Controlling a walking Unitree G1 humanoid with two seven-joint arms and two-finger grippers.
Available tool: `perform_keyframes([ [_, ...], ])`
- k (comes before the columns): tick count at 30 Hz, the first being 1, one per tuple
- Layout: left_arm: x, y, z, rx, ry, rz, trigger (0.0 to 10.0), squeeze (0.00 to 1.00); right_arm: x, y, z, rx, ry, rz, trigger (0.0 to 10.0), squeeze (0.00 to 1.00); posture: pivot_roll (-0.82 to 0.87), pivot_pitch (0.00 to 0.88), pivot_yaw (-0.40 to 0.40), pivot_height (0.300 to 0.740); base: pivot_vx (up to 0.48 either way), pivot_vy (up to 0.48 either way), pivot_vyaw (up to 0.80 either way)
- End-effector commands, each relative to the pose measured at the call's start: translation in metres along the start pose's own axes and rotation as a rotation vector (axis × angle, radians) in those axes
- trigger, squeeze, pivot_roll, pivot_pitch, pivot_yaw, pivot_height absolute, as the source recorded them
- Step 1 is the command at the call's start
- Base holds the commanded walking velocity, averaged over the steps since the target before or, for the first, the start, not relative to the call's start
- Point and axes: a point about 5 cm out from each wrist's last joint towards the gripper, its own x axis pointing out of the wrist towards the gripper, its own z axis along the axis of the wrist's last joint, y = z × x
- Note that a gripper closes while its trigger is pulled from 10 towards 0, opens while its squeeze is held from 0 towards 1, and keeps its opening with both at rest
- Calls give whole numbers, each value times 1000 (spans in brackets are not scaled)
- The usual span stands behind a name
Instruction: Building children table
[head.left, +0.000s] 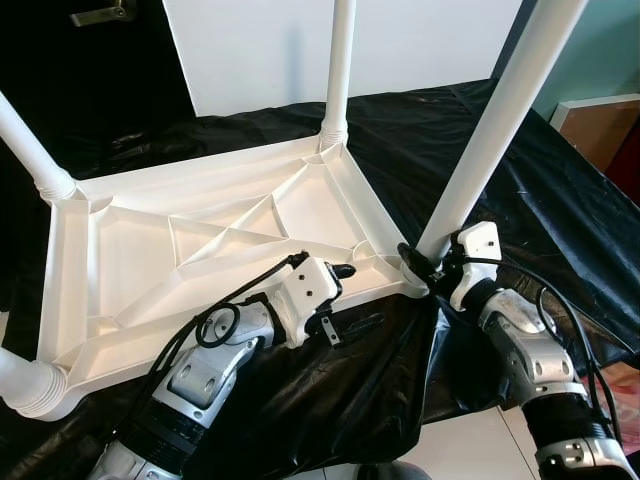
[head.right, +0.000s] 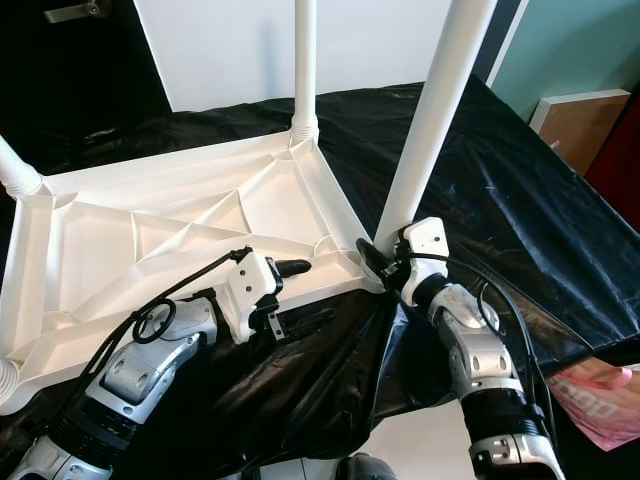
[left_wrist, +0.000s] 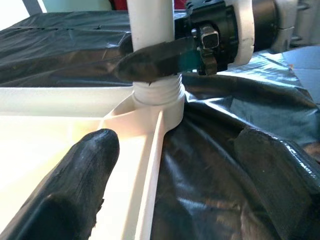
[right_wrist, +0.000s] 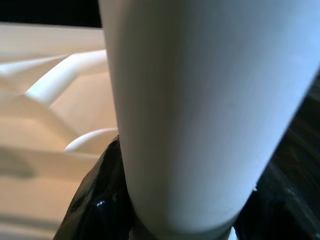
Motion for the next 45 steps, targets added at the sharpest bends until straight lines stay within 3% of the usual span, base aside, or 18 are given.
perform_keyframes([
  [1, -2, -5, -1, 6, 10, -57, 10000, 0, -7, -7, -8, -17, 49, -109, 10000, 0, 53, 121, -39, 740, 0, 0, 0],
  [3, -3, -5, -1, 7, 13, -59, 10000, 0, -9, -5, -7, -3, 42, -152, 10000, 0, 53, 121, -39, 740, 0, 0, 0],
  [5, -4, -7, -1, 4, 16, -58, 10000, 0, -13, 0, -7, 10, 45, -278, 10000, 0, 60, 126, -43, 740, 0, 0, 0],
  [8, -5, -7, -1, 3, 15, -56, 10000, 0, -14, 2, -7, 8, 50, -322, 10000, 0, 60, 126, -43, 740, 0, 0, 0],
  [12, -2, -9, -1, -4, 10, -52, 10000, 0, -16, 18, -10, 63, 73, -515, 10000, 0, 53, 125, -55, 740, 0, 0, 0],
  [19, 0, -8, 0, -3, 6, -53, 10000, 0, -13, 33, -4, 90, 66, -515, 10000, 0, 45, 123, -55, 740, 0, 0, 0],
  [29, -1, -7, 0, -4, 8, -54, 10000, 0, -15, 27, 0, 67, 75, -545, 10000, 0, 45, 130, -47, 740, 0, 0, 0],
  [30, -1, -7, 0, -3, 8, -55, 10000, 0, -15, 27, 1, 65, 74, -543, 10000, 94, 44, 130, -47, 740, 0, 0, 0],
  [32, -1, -7, 0, -3, 8, -55, 10000, 0, -15, 27, 2, 64, 75, -542, 10000, 94, 44, 130, -47, 740, 0, 0, 0],
  [33, -1, -7, 0, -2, 9, -54, 10000, 0, -15, 26, 3, 60, 72, -539, 10000, 694, 43, 129, -48, 740, 0, 0, 0],
  [35, -1, -7, 0, -2, 9, -54, 10000, 0, -15, 26, 3, 60, 72, -539, 10000, 694, 43, 129, -48, 740, 0, 0, 0],
  [36, -1, -7, 1, -2, 8, -54, 10000, 0, -15, 24, 4, 55, 66, -535, 10000, 1000, 42, 129, -47, 740, 0, 0, 0],
  [43, -1, -6, 1, 0, 8, -52, 10000, 0, -16, 12, 14, 33, 15, -470, 10000, 1000, 40, 127, -44, 740, 0, 0, 0],
  [45, -1, -5, 1, 3, 9, -52, 10000, 0, -15, 9, 16, 36, 1, -372, 10000, 1000, 35, 126, -42, 740, 0, 0, 0],
])
